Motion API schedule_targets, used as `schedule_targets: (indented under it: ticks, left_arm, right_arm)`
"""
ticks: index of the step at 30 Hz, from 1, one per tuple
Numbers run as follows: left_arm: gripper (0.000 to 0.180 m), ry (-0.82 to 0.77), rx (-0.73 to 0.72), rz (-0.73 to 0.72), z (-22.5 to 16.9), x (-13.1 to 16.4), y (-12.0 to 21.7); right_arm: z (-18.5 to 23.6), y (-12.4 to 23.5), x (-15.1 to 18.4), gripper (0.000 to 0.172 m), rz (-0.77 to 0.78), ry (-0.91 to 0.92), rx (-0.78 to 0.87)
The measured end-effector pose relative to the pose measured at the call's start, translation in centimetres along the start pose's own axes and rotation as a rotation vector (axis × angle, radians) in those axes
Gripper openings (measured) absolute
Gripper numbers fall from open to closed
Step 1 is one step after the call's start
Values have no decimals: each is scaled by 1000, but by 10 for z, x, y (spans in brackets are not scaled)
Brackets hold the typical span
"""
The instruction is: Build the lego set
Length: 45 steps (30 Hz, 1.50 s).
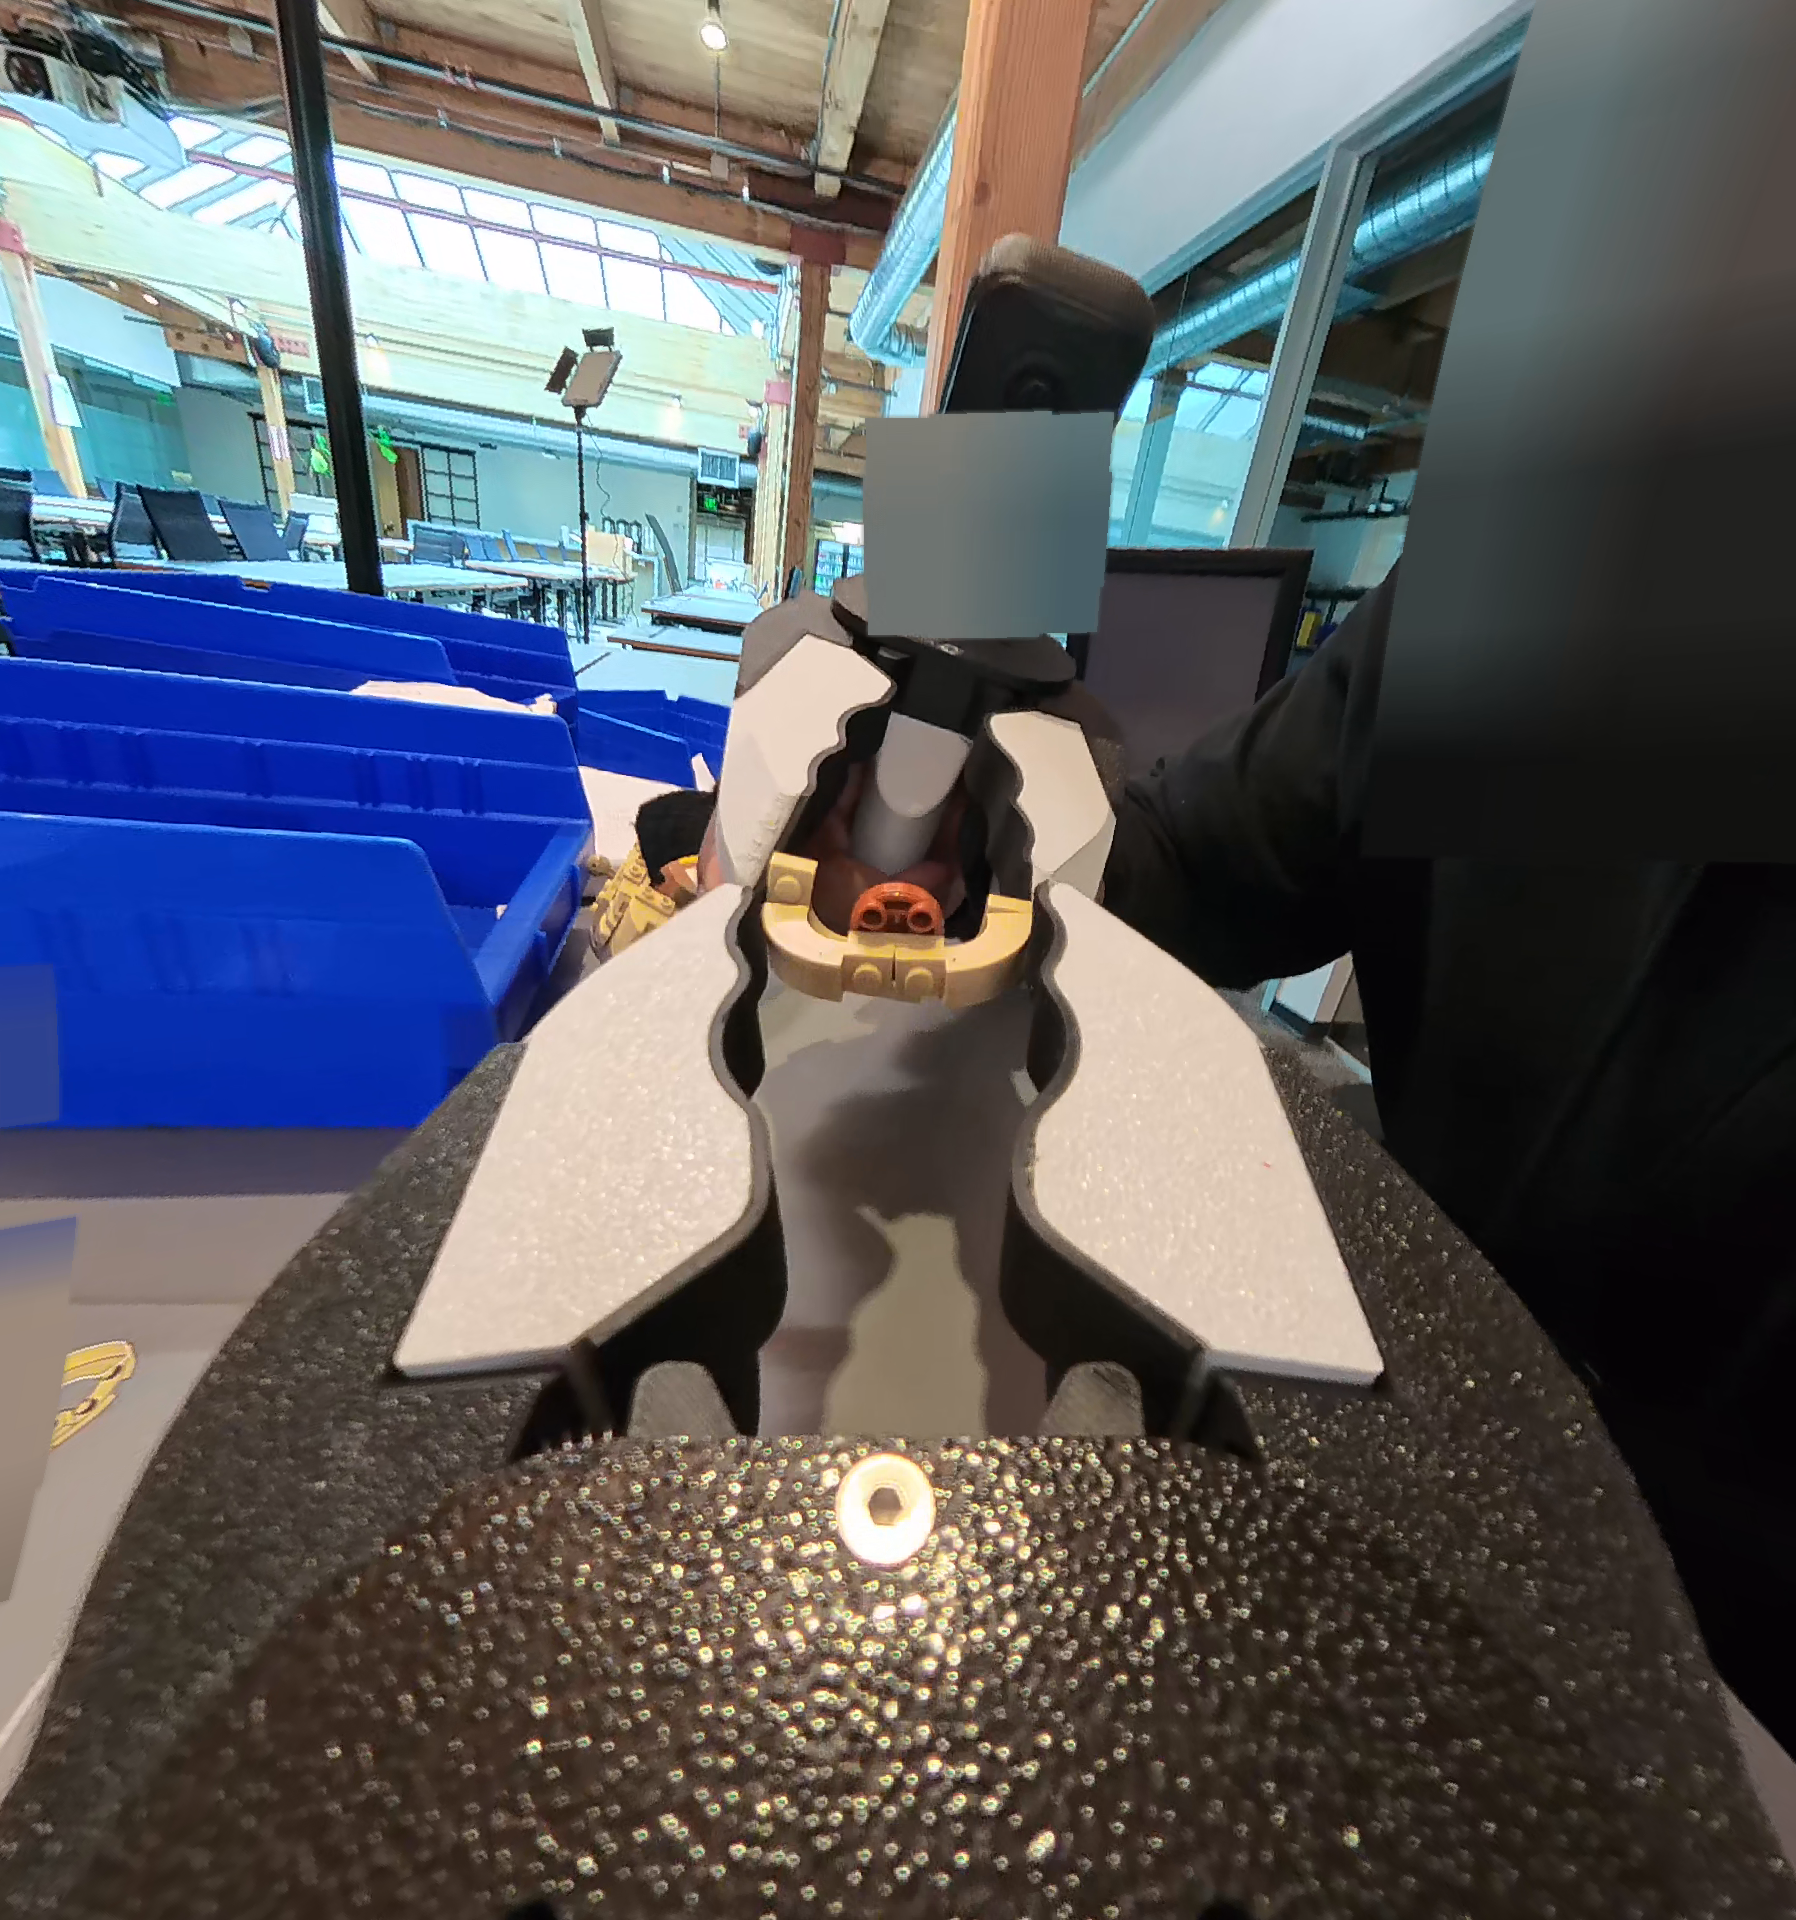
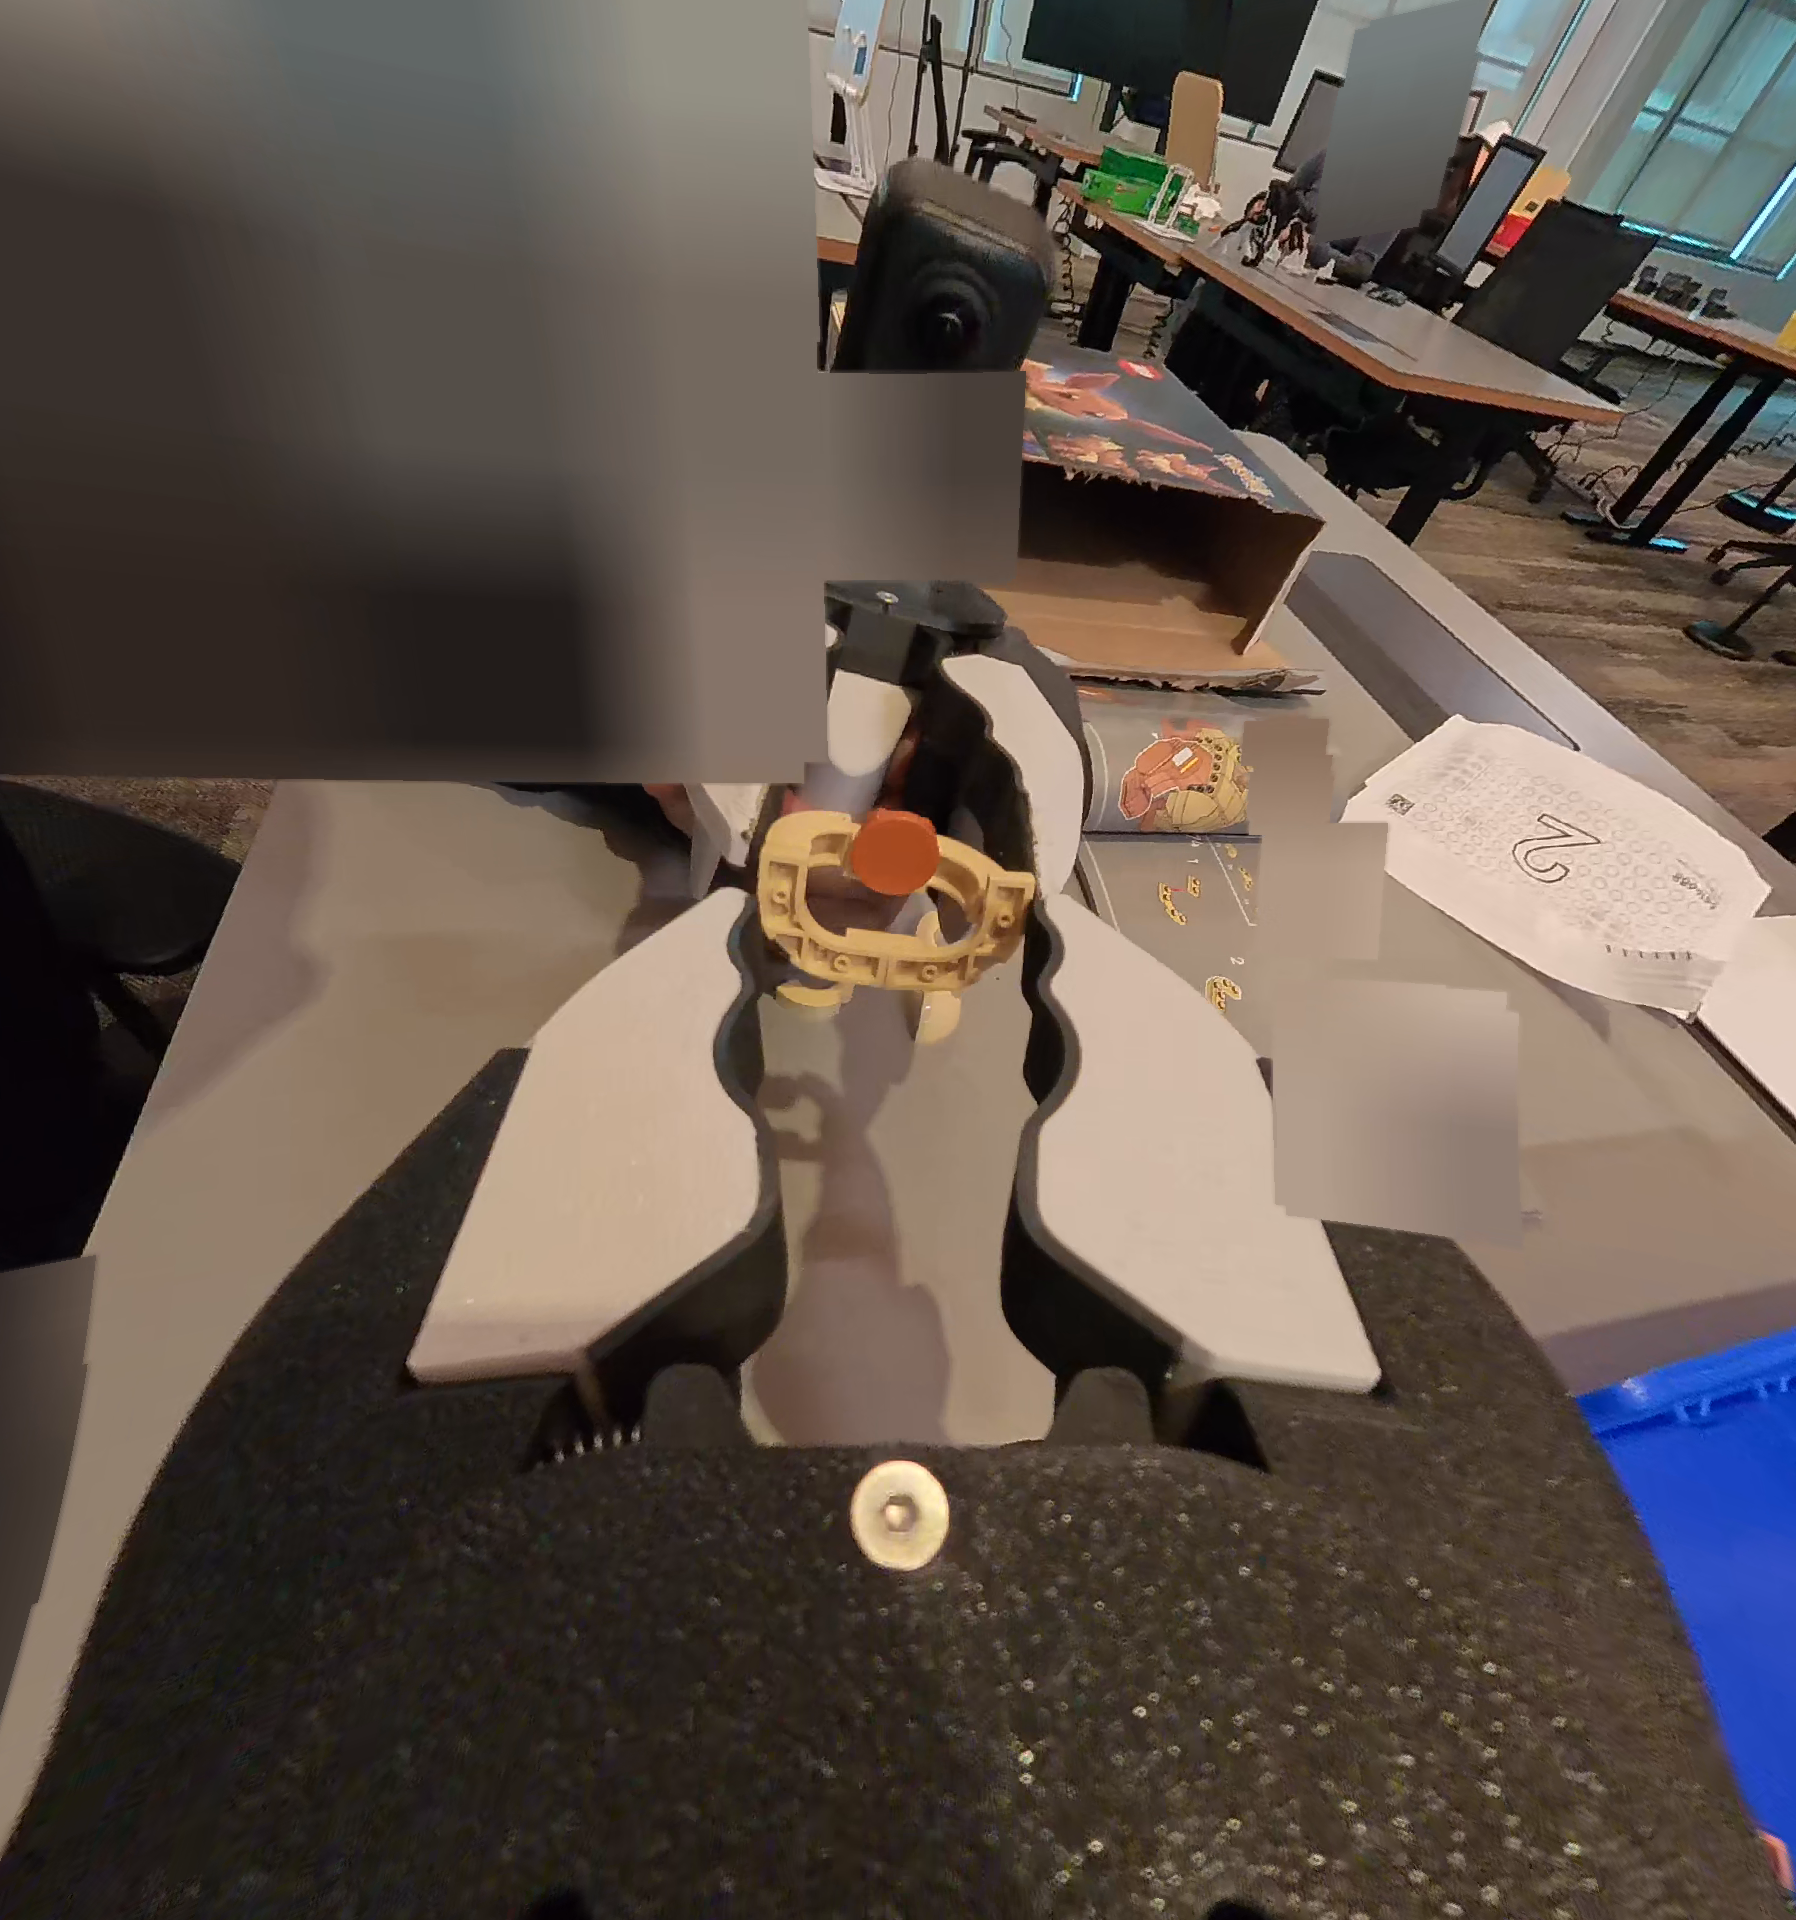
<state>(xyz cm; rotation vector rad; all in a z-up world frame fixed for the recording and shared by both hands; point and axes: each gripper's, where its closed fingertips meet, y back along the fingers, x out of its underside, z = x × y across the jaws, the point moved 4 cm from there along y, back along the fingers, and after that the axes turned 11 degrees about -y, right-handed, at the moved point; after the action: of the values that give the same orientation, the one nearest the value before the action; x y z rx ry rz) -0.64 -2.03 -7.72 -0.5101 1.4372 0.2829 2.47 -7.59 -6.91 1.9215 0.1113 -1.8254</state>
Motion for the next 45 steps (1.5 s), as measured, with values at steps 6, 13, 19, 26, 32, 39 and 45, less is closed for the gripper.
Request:
schedule_targets:
  ticks: [6, 13, 19, 26, 32, 39, 45]
  left_arm:
    - [48, -64, -52, -69, -2, -9, -2]
    - [48, -35, -49, -91, -2, -11, -4]
    - [48, -10, -52, -149, -3, -12, -5]
    - [47, 34, -68, -214, -2, -14, -6]
    - [16, 127, -75, -253, 0, -10, -9]
    - [16, 74, -169, -208, 10, -9, -1]
    - [16, 16, -240, -140, 16, -5, 2]
  right_arm:
    - [0, 1, -5, 48, -63, -127, -74]
    - [1, 2, -6, 48, -85, -115, -69]
    - [1, 3, -9, 48, -115, -146, -82]
    - [1, 3, -11, 47, -153, -178, -87]
    - [3, 2, -13, 8, -212, -139, -39]
    - [-23, 5, -2, 8, -214, -199, 48]
    - [-32, -4, 18, 8, -189, -175, 108]
